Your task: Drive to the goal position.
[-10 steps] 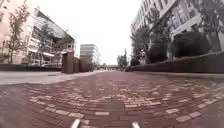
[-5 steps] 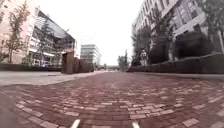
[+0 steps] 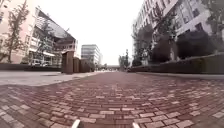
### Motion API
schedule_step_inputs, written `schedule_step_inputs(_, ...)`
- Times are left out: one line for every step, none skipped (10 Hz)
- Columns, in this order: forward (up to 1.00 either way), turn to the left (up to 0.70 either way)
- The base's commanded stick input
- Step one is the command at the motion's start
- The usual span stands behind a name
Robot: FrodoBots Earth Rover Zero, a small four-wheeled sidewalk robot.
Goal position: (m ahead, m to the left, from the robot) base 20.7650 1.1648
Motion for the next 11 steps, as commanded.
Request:
schedule_step_inputs(0.70,0.00)
schedule_step_inputs(0.70,0.00)
schedule_step_inputs(0.70,0.00)
schedule_step_inputs(0.70,0.00)
schedule_step_inputs(0.70,0.00)
schedule_step_inputs(0.70,0.00)
schedule_step_inputs(0.70,0.00)
schedule_step_inputs(0.70,0.00)
schedule_step_inputs(0.70,0.00)
schedule_step_inputs(0.70,-0.05)
schedule_step_inputs(0.70,-0.11)
